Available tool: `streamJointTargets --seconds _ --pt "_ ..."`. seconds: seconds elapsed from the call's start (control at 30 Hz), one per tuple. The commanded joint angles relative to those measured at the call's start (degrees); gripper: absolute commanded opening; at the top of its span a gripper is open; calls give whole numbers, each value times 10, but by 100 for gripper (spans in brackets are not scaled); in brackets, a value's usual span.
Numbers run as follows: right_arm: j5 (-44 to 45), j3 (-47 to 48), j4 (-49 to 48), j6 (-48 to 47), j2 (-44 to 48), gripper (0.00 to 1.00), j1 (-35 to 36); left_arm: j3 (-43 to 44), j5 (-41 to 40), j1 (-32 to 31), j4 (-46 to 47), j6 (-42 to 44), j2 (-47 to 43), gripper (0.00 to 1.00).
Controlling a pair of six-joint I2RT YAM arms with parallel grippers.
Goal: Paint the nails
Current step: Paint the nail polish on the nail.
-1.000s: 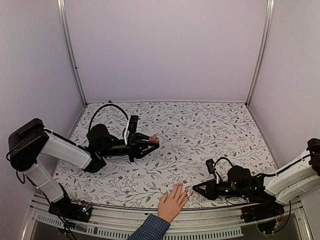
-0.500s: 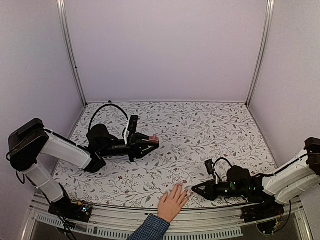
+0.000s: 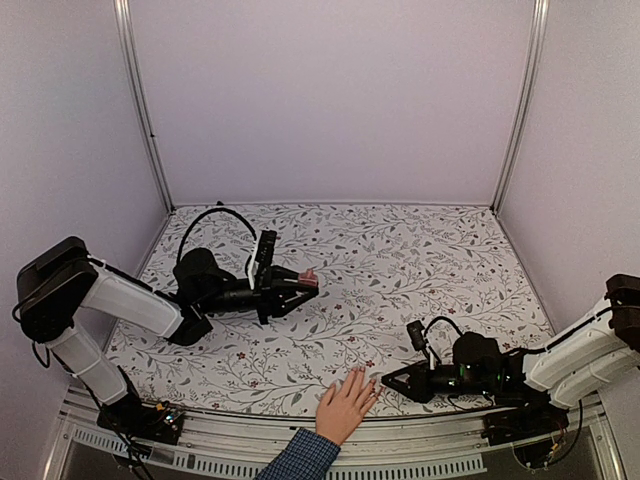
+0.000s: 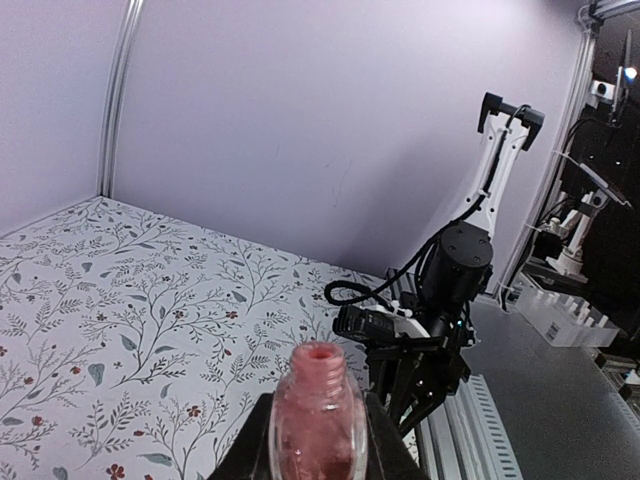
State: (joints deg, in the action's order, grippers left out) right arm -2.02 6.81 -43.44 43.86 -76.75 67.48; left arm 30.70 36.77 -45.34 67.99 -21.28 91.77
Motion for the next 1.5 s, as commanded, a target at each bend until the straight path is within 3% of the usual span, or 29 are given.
streamJointTargets --seconds 0.0,1.47 --pt "0 11 -13 -5 -8 0 4 -3 2 9 20 -2 1 0" --pt "31 29 19 9 -29 0 4 -7 2 9 31 -8 6 0"
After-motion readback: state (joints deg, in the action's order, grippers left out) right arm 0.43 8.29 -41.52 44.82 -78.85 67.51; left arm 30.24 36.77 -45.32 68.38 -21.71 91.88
